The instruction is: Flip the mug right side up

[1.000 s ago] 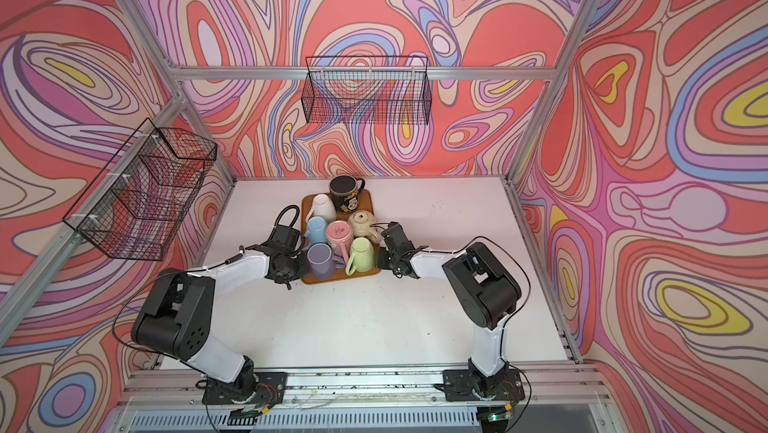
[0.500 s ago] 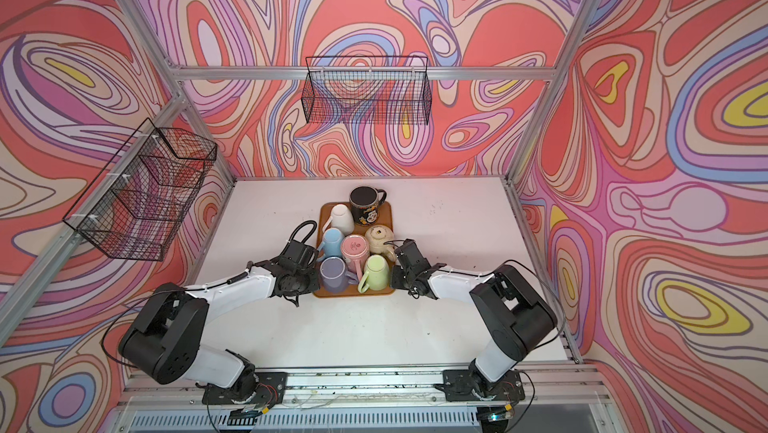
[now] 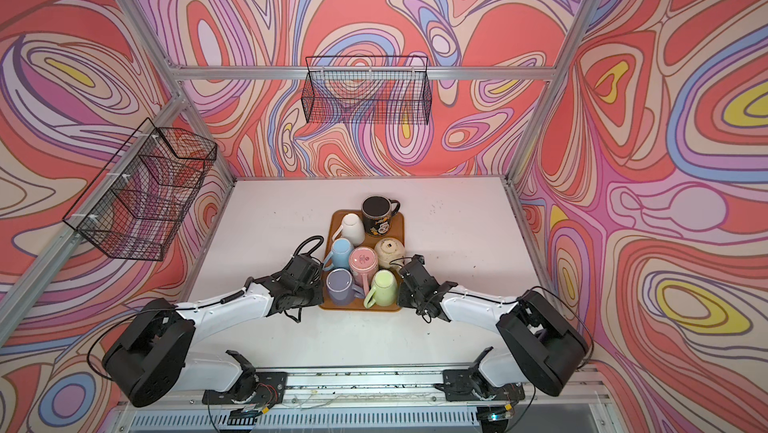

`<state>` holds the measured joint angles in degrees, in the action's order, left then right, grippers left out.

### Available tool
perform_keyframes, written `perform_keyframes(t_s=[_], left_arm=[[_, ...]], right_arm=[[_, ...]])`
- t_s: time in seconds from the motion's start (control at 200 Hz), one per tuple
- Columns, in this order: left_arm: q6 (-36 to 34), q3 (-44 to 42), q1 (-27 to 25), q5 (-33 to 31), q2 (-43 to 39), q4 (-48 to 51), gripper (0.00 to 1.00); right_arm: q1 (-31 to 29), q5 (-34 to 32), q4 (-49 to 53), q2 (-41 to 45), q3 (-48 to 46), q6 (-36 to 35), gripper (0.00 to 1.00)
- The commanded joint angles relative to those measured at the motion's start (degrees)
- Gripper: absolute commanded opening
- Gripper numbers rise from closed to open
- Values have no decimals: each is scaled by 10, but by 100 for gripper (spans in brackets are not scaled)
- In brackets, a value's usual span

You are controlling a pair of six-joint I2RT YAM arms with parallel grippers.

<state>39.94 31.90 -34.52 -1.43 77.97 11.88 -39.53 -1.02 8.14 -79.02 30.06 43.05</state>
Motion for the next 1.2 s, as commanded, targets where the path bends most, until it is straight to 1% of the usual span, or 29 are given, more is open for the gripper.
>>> perform_keyframes(t_s=[0.0, 0.205, 0.466, 0.726, 0.997, 1.087, 1.197], left_arm=[[48, -51, -23, 34, 3, 51, 0], [95, -85, -69, 28, -34, 47, 0], [154, -125, -128, 27, -63, 36, 0], [160, -131, -133, 22, -82, 40, 0], [145, -107, -134, -17, -112, 79, 0], [142, -99, -133, -27, -108, 80, 3], [135, -88, -133, -31, -101, 79, 7]], right_arm=[[-29, 56, 41, 46, -21, 12, 0], [-35, 48, 56, 77, -38, 26, 0], [-35, 47, 47, 65, -42, 27, 0], [-35, 41, 61, 55, -25, 15, 0], [-35, 1, 102, 65, -3, -5, 0], [-35, -9, 112, 58, 6, -11, 0], [-35, -21, 122, 57, 16, -16, 7]])
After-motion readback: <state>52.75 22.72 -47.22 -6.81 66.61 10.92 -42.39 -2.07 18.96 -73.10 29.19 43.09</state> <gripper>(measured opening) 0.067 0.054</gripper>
